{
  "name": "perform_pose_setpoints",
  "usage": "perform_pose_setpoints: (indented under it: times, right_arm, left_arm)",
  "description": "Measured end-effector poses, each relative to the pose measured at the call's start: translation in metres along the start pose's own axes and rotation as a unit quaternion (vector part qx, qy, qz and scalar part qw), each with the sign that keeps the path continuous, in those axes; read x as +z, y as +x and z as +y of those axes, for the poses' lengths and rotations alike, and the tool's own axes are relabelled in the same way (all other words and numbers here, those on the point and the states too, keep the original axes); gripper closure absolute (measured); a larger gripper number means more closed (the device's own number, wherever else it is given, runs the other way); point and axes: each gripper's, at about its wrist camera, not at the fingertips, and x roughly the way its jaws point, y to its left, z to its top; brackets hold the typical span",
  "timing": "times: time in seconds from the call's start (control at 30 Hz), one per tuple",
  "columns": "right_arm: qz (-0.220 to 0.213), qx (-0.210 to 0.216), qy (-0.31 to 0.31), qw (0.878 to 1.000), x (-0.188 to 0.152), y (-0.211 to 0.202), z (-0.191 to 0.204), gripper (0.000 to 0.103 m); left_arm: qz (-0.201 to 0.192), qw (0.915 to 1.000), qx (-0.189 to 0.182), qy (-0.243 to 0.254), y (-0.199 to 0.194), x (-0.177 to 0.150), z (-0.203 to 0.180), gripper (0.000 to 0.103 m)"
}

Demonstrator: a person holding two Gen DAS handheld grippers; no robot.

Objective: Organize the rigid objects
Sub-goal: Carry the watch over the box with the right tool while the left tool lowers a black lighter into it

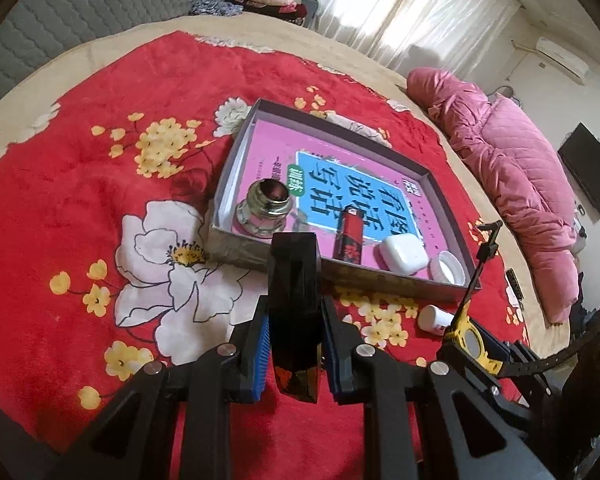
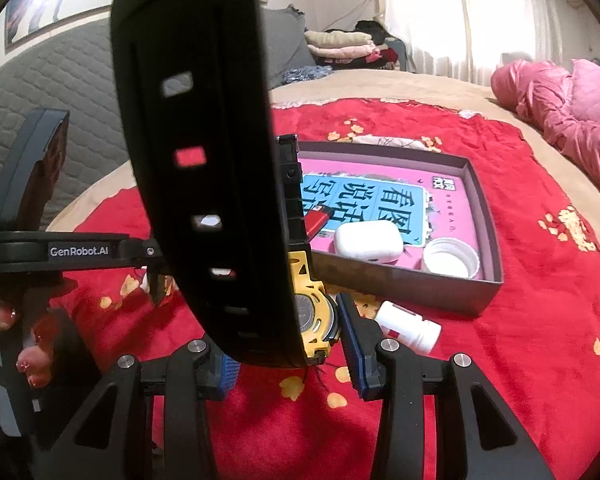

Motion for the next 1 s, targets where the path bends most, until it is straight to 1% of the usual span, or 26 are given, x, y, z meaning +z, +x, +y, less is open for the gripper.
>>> perform_pose_setpoints:
  times: [0.17, 0.53, 0.83, 1.0]
  right_arm:
    - [-0.011, -0.012, 0.012, 1.0, 0.001, -0.005, -0.005, 0.059]
    - [-0.028, -0.027, 0.025, 0.999, 0.003, -0.012, -0.01, 0.059]
    - [-0.024, -0.043, 0.032, 0.998, 0.005, -0.008, -0.011, 0.059]
    - [-0.024, -0.05, 0.039, 0.998, 0.009, -0.008, -0.013, 0.059]
  left_arm:
    - [-0.008, 0.9998, 0.0, 0.019, -0.006, -0.002, -0.01, 0.08]
    - [-0.019, 0.999, -0.003, 0.041, -0.006, -0.003, -0.022, 0.08]
    - [-0.042, 0.9967, -0.01, 0.069, -0.005, 0.003, -0.035, 0.08]
    - [-0.055, 0.9958, -0.01, 0.073, -0.005, 0.009, -0.034, 0.08]
